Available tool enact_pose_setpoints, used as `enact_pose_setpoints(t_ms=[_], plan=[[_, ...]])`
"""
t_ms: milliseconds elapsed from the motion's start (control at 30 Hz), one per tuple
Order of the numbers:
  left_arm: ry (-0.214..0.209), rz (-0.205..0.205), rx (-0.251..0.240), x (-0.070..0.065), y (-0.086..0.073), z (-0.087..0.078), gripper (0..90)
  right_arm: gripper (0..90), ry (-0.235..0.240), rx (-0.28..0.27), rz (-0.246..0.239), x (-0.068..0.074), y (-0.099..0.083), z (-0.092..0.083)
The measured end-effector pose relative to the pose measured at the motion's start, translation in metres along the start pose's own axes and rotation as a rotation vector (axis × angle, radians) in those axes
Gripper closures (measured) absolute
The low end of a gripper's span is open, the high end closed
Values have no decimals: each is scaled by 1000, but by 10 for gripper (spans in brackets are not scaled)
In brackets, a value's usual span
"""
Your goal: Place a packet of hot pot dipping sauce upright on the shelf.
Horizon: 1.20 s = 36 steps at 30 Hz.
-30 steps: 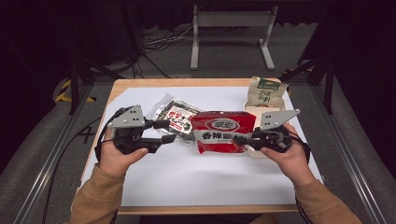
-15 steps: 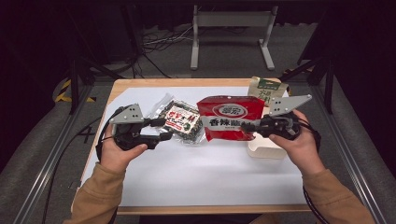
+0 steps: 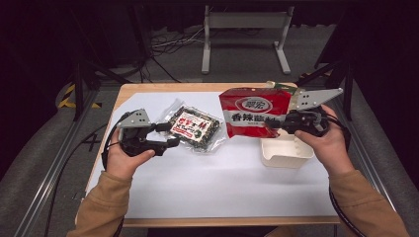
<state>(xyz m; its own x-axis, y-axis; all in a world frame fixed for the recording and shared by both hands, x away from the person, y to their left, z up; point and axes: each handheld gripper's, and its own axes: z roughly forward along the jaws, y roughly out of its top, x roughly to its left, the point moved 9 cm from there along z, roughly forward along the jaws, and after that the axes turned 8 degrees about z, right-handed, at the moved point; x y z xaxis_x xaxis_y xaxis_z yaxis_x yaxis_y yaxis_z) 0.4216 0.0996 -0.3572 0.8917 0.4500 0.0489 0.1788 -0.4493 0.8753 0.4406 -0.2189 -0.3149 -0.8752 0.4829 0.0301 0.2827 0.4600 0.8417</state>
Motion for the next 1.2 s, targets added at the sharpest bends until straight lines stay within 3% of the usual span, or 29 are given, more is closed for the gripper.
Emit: enact_pose_setpoints(t_ms=[667, 867, 1200], plan=[[43, -43, 23, 19, -16, 1, 322, 862, -72, -22, 27, -40, -1, -21], [59, -74, 27, 23, -24, -1, 308, 862, -95, -28, 10, -54, -2, -28], [81, -110, 35, 27, -35, -8, 300, 862, -120, -25, 42, -79, -8, -31]])
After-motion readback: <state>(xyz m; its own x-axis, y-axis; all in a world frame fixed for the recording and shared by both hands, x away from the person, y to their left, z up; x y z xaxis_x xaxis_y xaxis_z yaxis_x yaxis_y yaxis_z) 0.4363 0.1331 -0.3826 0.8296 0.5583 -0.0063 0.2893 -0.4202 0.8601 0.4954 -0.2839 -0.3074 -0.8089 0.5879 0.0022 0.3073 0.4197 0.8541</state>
